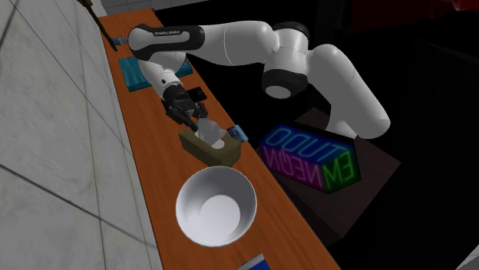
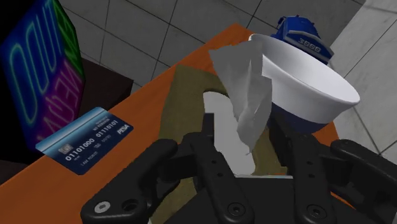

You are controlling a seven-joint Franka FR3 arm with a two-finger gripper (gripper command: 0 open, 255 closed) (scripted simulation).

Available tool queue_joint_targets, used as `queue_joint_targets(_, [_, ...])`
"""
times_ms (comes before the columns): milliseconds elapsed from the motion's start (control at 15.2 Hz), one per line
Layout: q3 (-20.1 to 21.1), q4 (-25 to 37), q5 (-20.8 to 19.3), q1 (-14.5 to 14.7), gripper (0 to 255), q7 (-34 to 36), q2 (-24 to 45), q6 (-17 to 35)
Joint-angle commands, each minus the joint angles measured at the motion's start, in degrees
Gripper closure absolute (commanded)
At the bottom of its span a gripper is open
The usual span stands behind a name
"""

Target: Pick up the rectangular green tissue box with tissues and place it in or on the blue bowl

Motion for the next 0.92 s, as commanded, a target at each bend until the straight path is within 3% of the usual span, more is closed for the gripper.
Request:
queue_joint_targets(0, [-2.37,-2.44,-3.64,2.72,0,-2.82,-4.11,2.85])
queue_joint_targets(198, [-9.5,-12.76,-15.35,14.01,0,-8.79,-18.6,14.79])
queue_joint_targets(726, [-9.85,-22.68,-17.94,19.9,0,-9.38,-23.89,21.62])
queue_joint_targets(858, [-9.84,-22.69,-17.95,19.89,0,-9.38,-23.9,21.63])
